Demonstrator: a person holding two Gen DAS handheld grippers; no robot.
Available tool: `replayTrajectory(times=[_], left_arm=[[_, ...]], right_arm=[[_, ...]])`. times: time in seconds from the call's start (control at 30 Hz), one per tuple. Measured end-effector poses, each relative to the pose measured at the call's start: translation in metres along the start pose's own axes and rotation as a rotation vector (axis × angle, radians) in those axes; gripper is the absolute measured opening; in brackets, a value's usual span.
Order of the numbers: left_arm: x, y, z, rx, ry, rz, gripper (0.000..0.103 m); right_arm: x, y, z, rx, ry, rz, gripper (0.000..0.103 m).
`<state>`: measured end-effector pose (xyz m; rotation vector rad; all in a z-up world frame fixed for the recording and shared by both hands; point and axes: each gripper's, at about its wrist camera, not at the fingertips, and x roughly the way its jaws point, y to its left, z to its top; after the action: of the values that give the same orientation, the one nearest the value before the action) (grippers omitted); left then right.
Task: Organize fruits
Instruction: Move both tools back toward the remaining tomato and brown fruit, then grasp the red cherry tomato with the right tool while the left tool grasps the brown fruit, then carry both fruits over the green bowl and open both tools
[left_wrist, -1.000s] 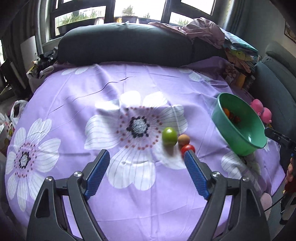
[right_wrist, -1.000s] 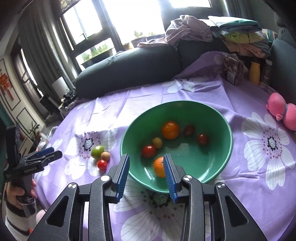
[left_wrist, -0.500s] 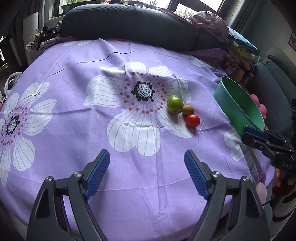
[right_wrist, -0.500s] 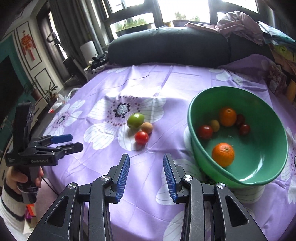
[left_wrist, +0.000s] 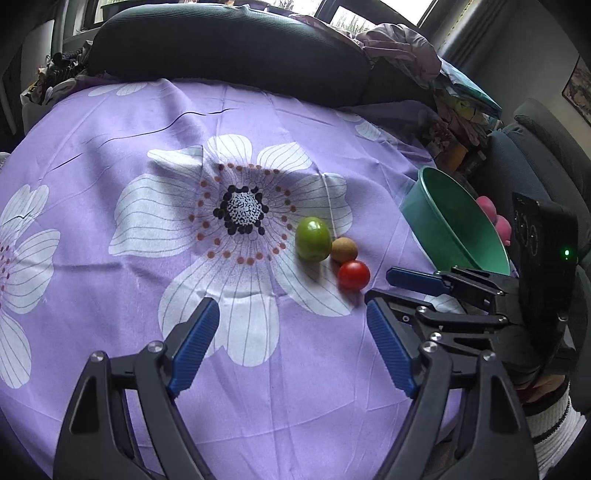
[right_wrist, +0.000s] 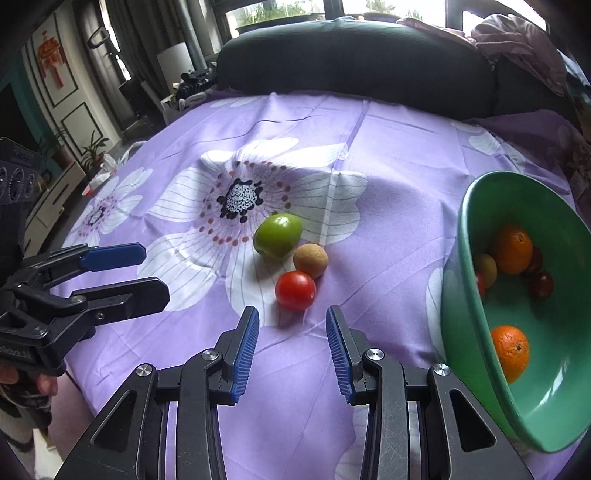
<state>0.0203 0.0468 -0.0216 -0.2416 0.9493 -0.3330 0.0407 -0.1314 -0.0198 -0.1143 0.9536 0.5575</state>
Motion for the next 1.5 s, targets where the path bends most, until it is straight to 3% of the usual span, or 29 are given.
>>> replayTrajectory(times=[0.27, 0.37, 0.57, 0.77, 1.03, 1.13, 1.3, 1.5], left_arm=[[0.006, 0.008, 0.005, 0.003, 0.012, -0.009, 0.081], [0.012, 0.003, 0.007, 0.018, 0.024, -0.022, 0.081], [0.029, -0.020, 0.010, 0.063, 0.067, -0.070, 0.071], [0.055, -0.044, 0.018, 0.094, 0.119, -0.127, 0.070], [0.086, -0.062, 0.037, 0.143, 0.141, -0.076, 0.057], [0.092, -0.066, 0.041, 0.176, 0.136, -0.025, 0.053], [0.104, -0.059, 0.043, 0.171, 0.151, 0.010, 0.027], [0.100, -0.058, 0.038, 0.187, 0.137, 0.022, 0.025]], right_arm=[[0.031, -0.005, 0.013, 0.026, 0.068, 0.010, 0.038], [0.030, -0.006, 0.010, 0.024, 0.060, 0.007, 0.030], [0.008, -0.014, -0.006, 0.051, 0.042, 0.054, 0.030], [-0.021, -0.021, -0.031, 0.050, 0.020, 0.078, 0.030], [-0.032, -0.034, -0.037, 0.097, -0.015, 0.101, 0.030], [-0.032, -0.034, -0.037, 0.097, -0.025, 0.113, 0.030], [-0.033, -0.032, -0.036, 0.091, -0.041, 0.119, 0.030], [-0.034, -0.033, -0.038, 0.094, -0.046, 0.113, 0.030]])
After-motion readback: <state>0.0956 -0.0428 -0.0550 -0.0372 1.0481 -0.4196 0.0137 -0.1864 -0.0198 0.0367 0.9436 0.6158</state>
